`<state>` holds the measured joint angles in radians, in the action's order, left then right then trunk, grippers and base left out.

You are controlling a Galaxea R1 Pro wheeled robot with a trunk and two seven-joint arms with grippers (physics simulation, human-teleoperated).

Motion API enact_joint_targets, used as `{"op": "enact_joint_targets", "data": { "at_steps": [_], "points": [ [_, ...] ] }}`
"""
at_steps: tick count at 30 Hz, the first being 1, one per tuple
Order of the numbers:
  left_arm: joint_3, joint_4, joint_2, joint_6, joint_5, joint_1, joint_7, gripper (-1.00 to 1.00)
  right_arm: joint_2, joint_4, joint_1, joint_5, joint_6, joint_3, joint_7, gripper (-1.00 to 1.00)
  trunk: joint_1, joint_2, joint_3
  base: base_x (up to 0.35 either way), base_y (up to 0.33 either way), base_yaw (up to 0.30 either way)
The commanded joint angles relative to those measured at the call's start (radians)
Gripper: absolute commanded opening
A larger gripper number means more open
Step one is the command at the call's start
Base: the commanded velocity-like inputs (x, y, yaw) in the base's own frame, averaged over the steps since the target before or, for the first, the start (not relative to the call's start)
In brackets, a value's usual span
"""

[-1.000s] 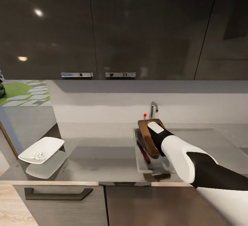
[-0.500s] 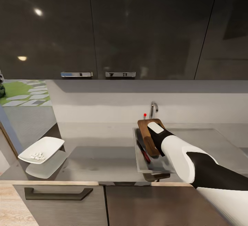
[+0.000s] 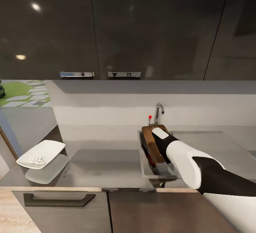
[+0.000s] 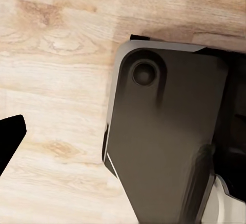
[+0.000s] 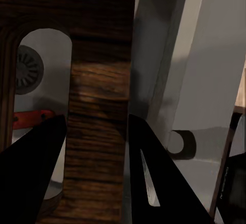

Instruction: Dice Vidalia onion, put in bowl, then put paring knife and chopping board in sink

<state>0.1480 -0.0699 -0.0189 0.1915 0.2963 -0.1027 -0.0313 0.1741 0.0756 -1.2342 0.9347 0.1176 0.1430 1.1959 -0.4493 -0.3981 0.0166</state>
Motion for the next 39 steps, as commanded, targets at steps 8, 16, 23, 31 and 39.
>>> {"op": "enact_joint_targets", "data": {
  "at_steps": [8, 16, 23, 31, 39],
  "points": [
    [0.008, -0.004, 0.0, 0.006, 0.006, -0.002, -0.001, 1.0, 0.0, -0.022, -0.001, -0.004, 0.011, 0.007, -0.002, -1.0, -0.001, -0.002, 0.015, 0.085, 0.0, 0.0],
    [0.008, -0.004, 0.0, 0.006, 0.006, -0.002, -0.001, 1.0, 0.0, -0.051, -0.001, -0.004, 0.013, 0.008, -0.004, -1.0, -0.001, -0.002, 0.027, 0.008, 0.0, 0.0],
    [0.008, -0.004, 0.0, 0.006, 0.006, -0.002, -0.001, 1.0, 0.0, -0.051, 0.011, -0.002, 0.015, 0.008, -0.004, -1.0, -0.001, -0.002, 0.038, 0.025, 0.0, 0.0],
    [0.008, -0.004, 0.0, 0.006, 0.006, -0.002, -0.001, 1.0, 0.0, -0.051, 0.015, -0.004, 0.016, 0.007, -0.027, -1.0, -0.001, -0.002, 0.05, 0.16, 0.0, 0.0],
    [0.008, -0.004, 0.0, 0.006, 0.006, -0.002, -0.001, 1.0, 0.0, -0.052, 0.016, -0.005, 0.016, 0.008, -0.03, -1.0, -0.001, -0.002, 0.063, 0.091, 0.0, 0.0]
  ]
}}
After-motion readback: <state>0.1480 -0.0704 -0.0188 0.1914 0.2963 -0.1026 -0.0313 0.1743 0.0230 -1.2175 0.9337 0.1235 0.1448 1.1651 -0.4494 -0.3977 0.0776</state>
